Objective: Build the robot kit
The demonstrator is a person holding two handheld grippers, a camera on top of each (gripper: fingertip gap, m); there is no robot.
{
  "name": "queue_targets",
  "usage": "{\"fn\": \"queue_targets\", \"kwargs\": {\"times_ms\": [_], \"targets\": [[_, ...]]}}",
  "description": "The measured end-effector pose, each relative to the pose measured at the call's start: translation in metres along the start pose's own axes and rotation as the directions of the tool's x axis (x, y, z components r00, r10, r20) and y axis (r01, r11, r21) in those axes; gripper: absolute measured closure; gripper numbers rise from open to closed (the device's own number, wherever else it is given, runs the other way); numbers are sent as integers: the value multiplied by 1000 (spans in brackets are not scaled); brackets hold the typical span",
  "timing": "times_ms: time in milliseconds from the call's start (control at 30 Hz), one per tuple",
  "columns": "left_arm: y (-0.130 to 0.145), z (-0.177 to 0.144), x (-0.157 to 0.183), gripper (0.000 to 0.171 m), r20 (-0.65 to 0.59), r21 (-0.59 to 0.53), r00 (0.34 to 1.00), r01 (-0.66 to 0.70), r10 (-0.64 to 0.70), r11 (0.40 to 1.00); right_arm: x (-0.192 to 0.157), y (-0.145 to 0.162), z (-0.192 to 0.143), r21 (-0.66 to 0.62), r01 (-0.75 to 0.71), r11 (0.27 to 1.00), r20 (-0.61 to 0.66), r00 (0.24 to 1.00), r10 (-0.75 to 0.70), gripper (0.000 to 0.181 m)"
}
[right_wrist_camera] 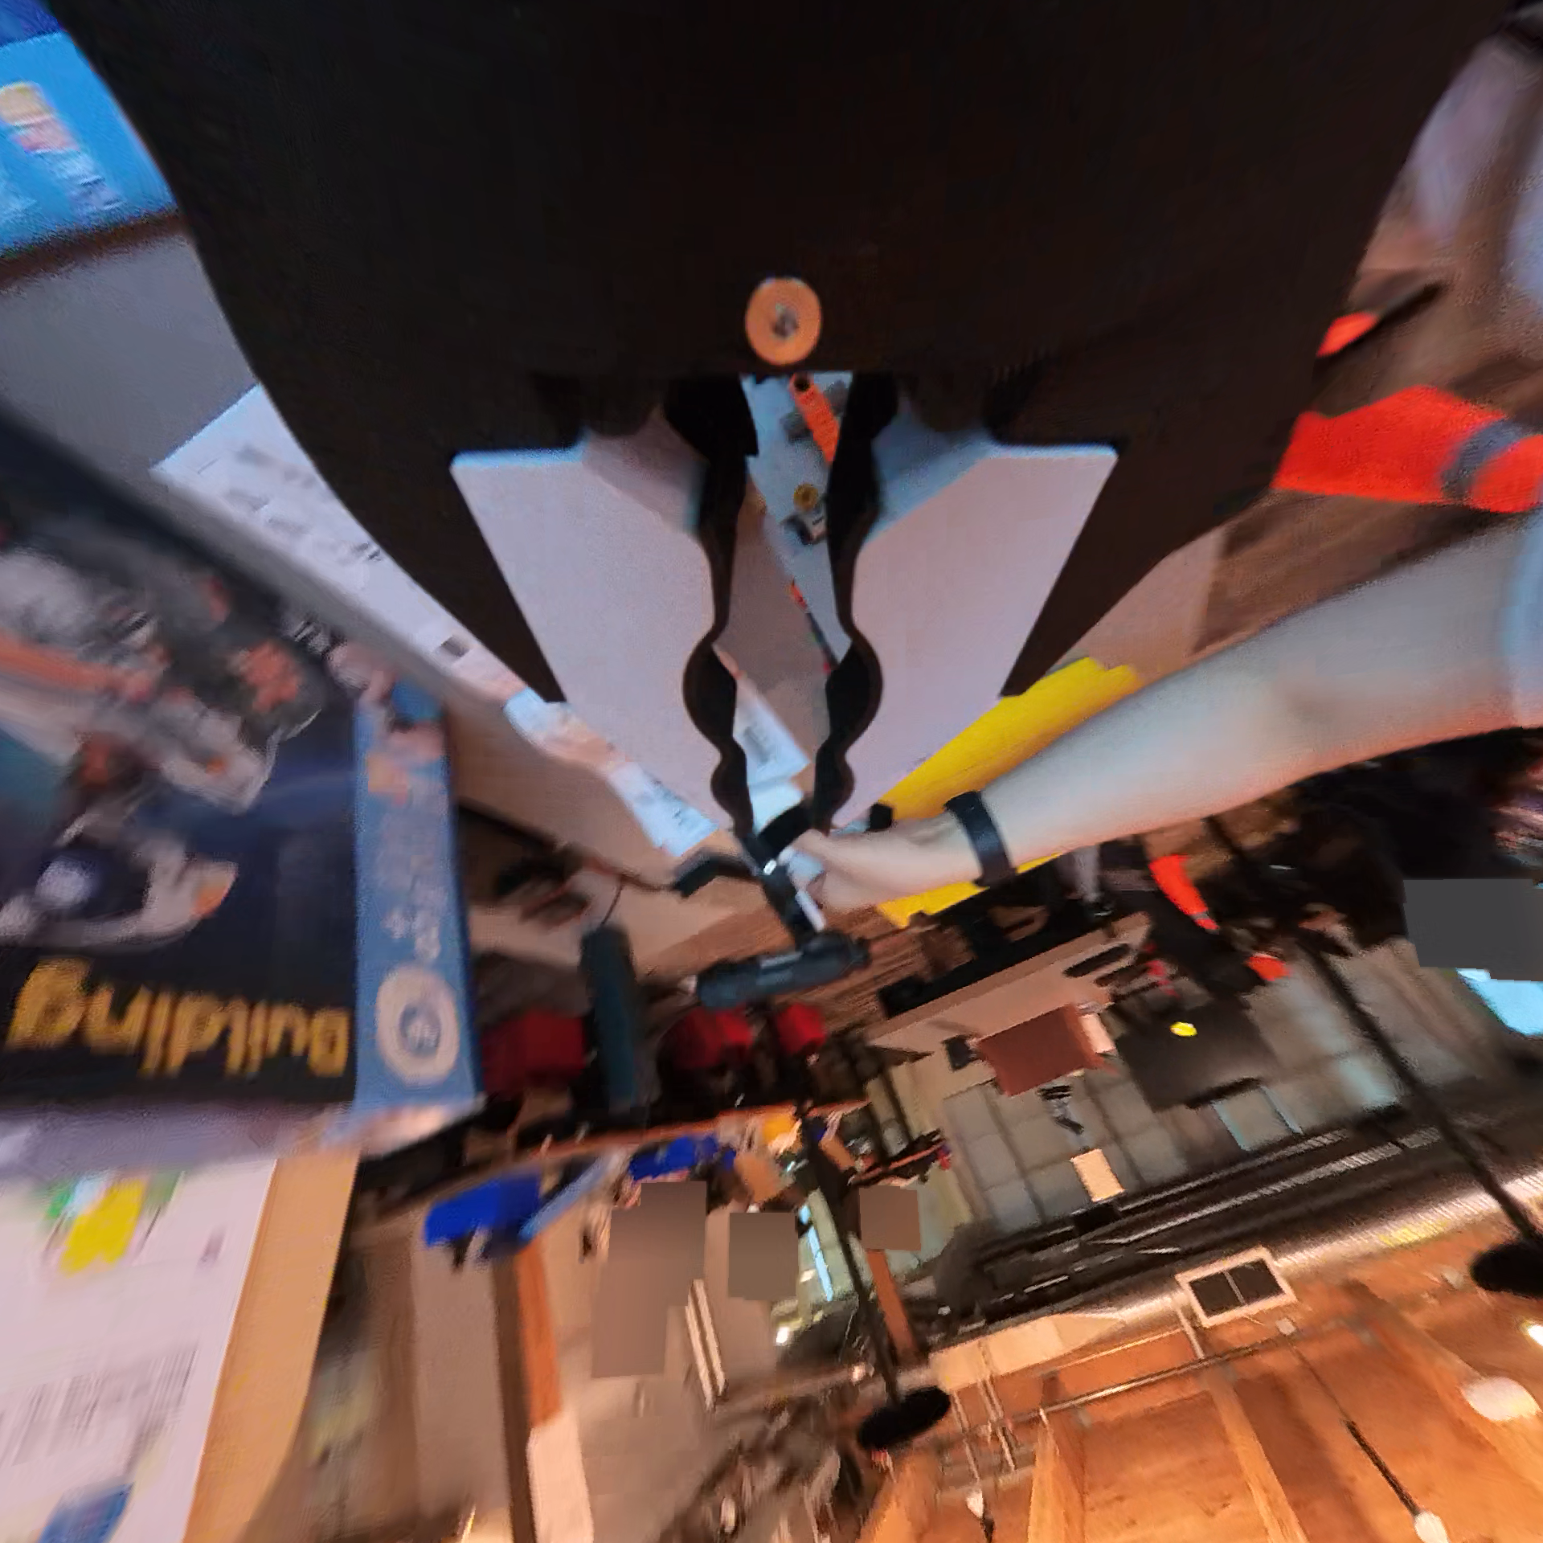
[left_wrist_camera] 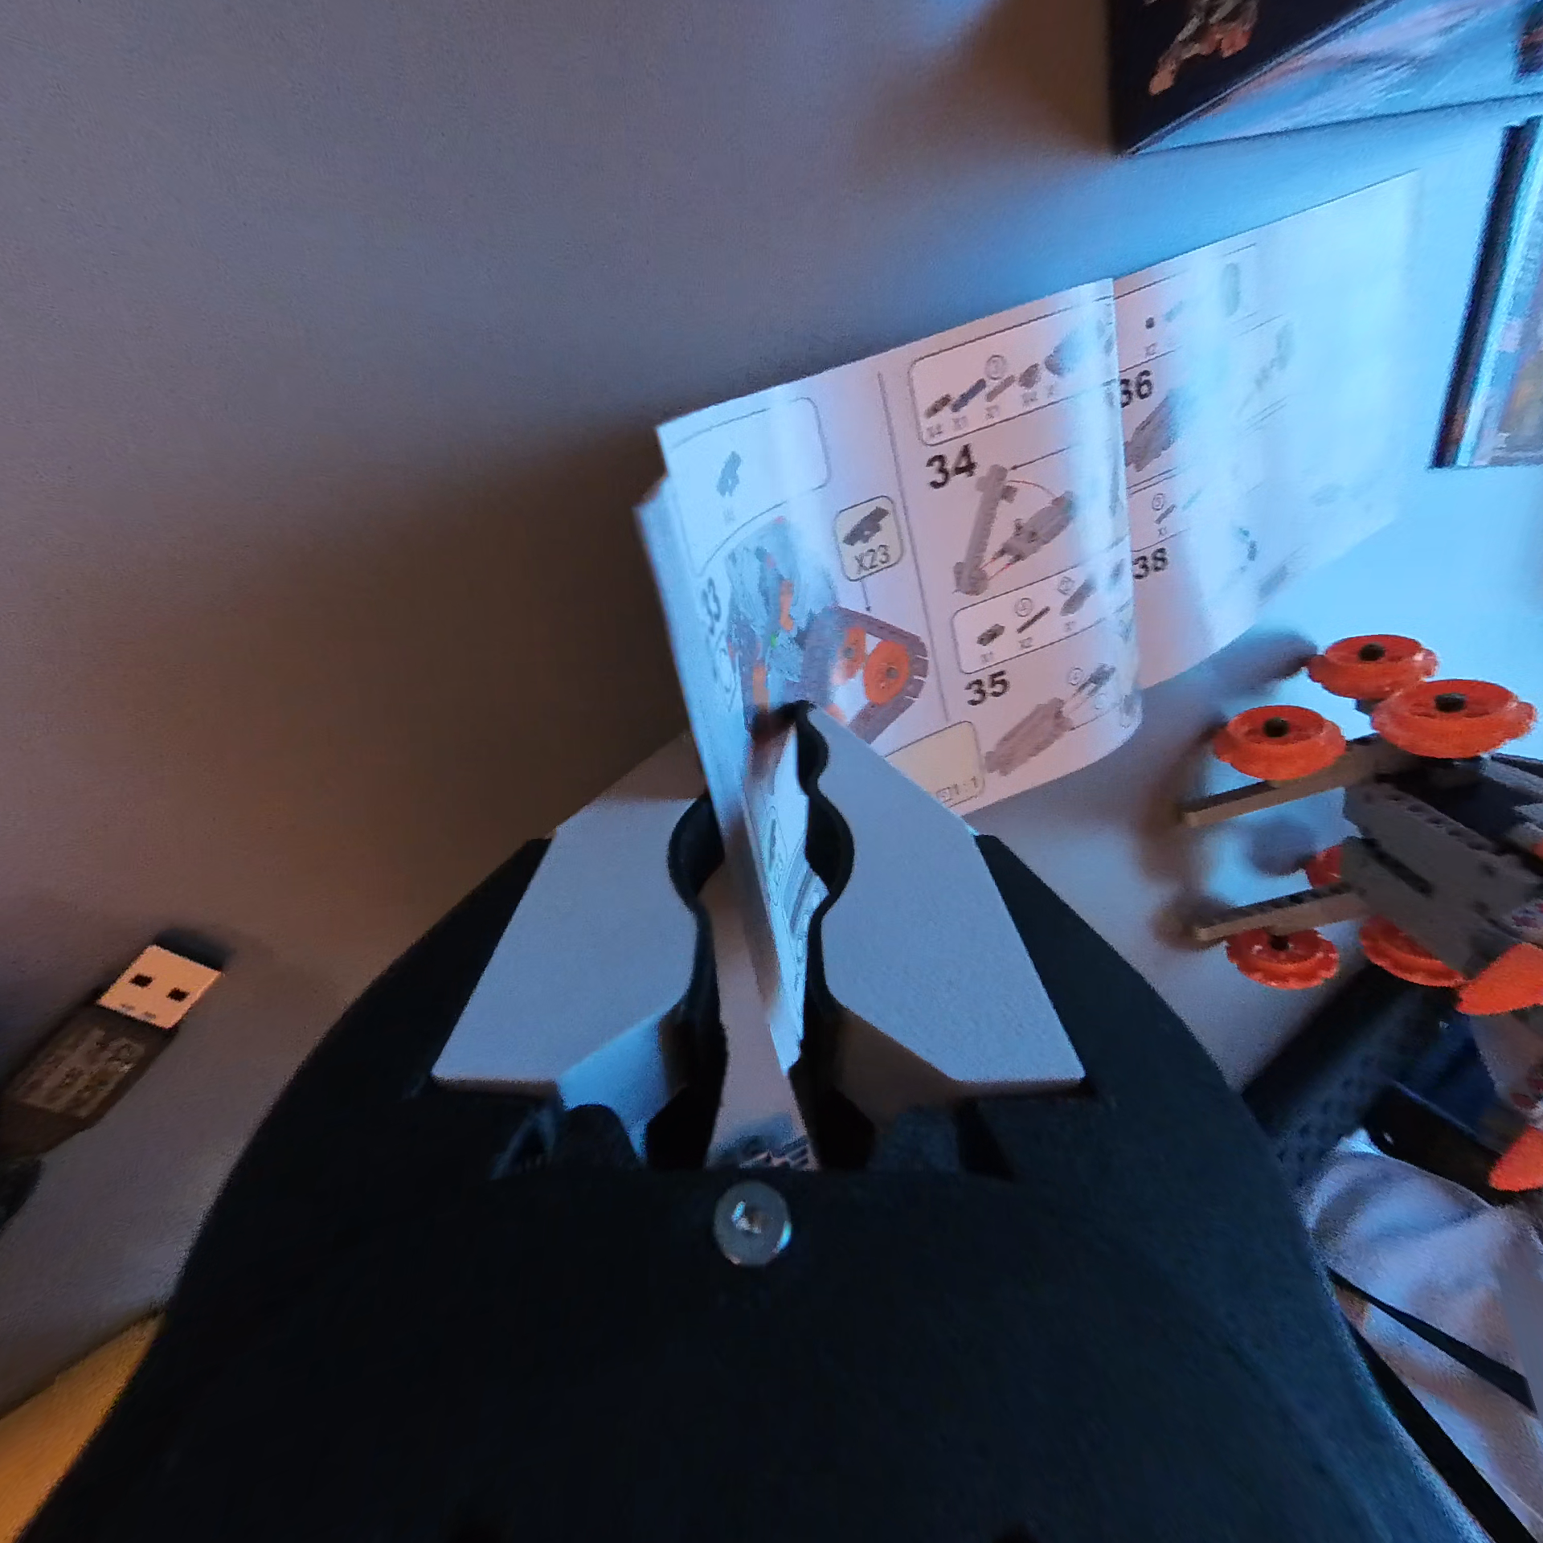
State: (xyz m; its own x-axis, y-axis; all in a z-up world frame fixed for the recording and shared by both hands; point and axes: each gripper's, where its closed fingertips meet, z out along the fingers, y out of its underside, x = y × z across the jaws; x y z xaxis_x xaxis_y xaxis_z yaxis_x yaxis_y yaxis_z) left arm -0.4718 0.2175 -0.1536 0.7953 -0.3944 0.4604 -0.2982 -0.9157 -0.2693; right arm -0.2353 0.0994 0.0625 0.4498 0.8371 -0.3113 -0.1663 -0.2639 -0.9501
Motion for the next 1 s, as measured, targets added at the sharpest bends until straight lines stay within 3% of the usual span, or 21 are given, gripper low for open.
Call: {"fn": "queue_targets", "kwargs": {"times_ms": [133, 333, 533, 833, 1000], "targets": [[-1, -3, 7, 171, -63, 24, 998, 8, -7, 1000, -10, -10, 1, -11, 174, 985, -72, 982, -174, 167], [-5, -16, 19, 171, -112, 137, 988, -86, 102, 987, -10, 10, 9, -74, 189, 979, -79, 978, -194, 166], [1, -26, 31, 171, -165, 286, 968, -139, 192, 948, 8, 30, -18, -94, 275, 957, -244, 926, -290, 166], [13, -22, 31, 171, -199, 358, 948, -164, 247, 919, 40, 77, -82, -50, 141, 989, -352, 924, -150, 168], [16, -30, 41, 171, -205, 385, 934, -198, 293, 902, 44, 69, -87, 0, 118, 993, -313, 943, -112, 169]]}}
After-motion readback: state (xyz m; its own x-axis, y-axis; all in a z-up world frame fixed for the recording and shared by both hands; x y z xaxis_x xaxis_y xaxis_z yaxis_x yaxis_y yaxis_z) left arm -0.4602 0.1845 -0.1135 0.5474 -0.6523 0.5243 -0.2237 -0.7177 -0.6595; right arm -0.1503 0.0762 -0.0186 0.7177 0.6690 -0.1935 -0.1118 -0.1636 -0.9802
